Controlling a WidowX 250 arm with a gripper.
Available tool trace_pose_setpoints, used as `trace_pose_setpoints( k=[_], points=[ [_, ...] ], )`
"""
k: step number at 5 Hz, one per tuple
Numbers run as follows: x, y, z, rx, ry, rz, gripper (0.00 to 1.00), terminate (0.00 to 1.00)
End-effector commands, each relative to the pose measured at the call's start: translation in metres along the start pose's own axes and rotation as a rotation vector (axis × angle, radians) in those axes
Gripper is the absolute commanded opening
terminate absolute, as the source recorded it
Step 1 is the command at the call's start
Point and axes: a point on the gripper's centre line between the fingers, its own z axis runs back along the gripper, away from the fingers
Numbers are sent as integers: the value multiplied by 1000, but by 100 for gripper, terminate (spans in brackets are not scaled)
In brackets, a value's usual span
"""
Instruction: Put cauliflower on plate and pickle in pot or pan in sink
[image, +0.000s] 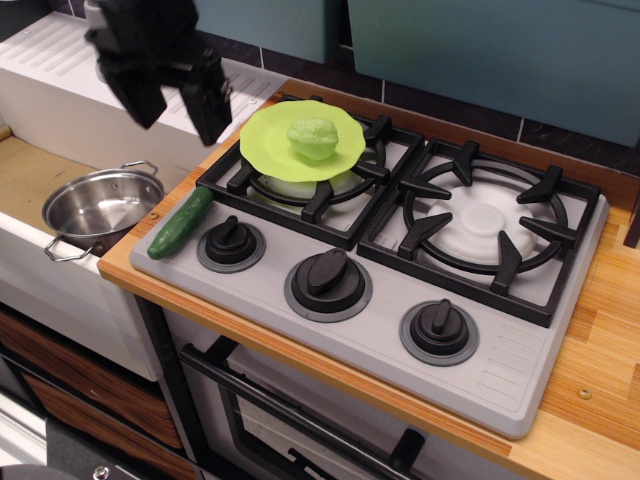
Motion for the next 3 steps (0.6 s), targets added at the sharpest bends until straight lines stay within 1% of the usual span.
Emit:
trace_pose_setpoints(
  k=[1,3],
  points=[
    [3,10,6,102,-102,28,100,0],
    [-3,12,-16,66,-118,49,100,0]
  ],
)
